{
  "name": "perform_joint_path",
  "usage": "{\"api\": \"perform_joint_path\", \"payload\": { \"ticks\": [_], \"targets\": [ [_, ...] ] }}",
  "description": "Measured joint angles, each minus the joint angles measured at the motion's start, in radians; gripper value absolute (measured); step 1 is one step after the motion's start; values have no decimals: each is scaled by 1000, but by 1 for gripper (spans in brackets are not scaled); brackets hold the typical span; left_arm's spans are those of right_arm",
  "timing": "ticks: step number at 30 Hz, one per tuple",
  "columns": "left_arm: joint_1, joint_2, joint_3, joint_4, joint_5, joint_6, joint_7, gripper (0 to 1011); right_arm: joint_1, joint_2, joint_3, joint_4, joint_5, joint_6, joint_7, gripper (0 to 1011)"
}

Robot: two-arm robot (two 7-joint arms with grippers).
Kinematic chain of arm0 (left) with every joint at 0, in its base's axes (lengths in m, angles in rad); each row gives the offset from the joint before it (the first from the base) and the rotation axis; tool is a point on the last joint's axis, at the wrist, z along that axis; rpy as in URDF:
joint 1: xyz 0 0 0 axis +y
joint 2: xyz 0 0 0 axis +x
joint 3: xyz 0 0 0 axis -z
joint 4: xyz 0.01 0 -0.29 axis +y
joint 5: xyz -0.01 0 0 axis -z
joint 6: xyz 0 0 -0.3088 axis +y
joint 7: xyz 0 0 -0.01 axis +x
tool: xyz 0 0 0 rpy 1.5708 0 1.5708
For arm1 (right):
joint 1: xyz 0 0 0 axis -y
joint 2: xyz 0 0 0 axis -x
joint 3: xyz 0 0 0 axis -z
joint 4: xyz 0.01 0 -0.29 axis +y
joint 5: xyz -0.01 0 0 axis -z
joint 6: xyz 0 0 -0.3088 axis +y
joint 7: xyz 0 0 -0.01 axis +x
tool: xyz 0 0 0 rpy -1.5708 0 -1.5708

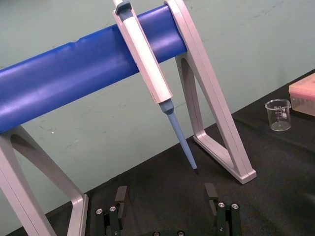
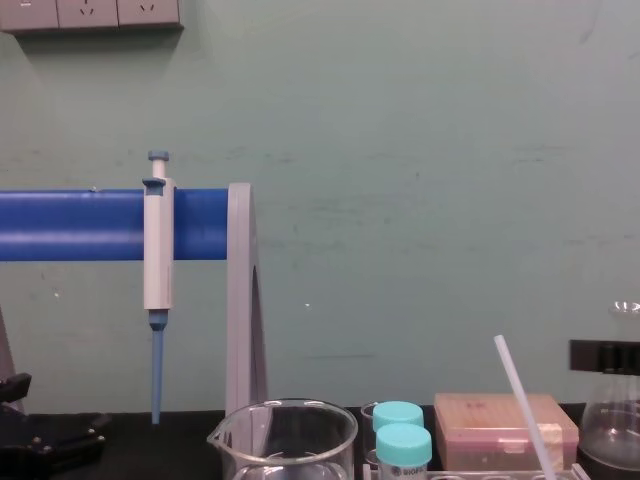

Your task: Pick up the stirring rod with one hand, then place it down.

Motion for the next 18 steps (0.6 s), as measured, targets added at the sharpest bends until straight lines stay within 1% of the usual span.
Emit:
{"api": "perform_joint_path", "payload": {
  "ticks": [1,3,4,5,9,10,11,14,18],
  "targets": [
    [0,0,0,0,0,0,0,1000,19,0,-17,8,3,14,8,1003],
    [0,0,0,0,0,0,0,1000,47,-2,-41,22,3,26,19,1003],
    [0,0,0,0,0,0,0,1000,47,-2,-41,22,3,26,19,1003],
    [0,0,0,0,0,0,0,1000,65,-5,-58,31,-1,29,25,1003],
    [0,0,0,0,0,0,0,1000,107,-11,-99,53,-19,35,30,1003],
    [0,0,0,0,0,0,0,1000,121,-16,-113,64,-26,38,28,1003],
    [0,0,0,0,0,0,0,1000,121,-16,-113,64,-26,38,28,1003],
    [0,0,0,0,0,0,0,1000,154,-31,-147,89,-43,56,12,1003],
    [0,0,0,0,0,0,0,1000,177,-44,-173,107,-59,71,-3,1003]
  ]
}}
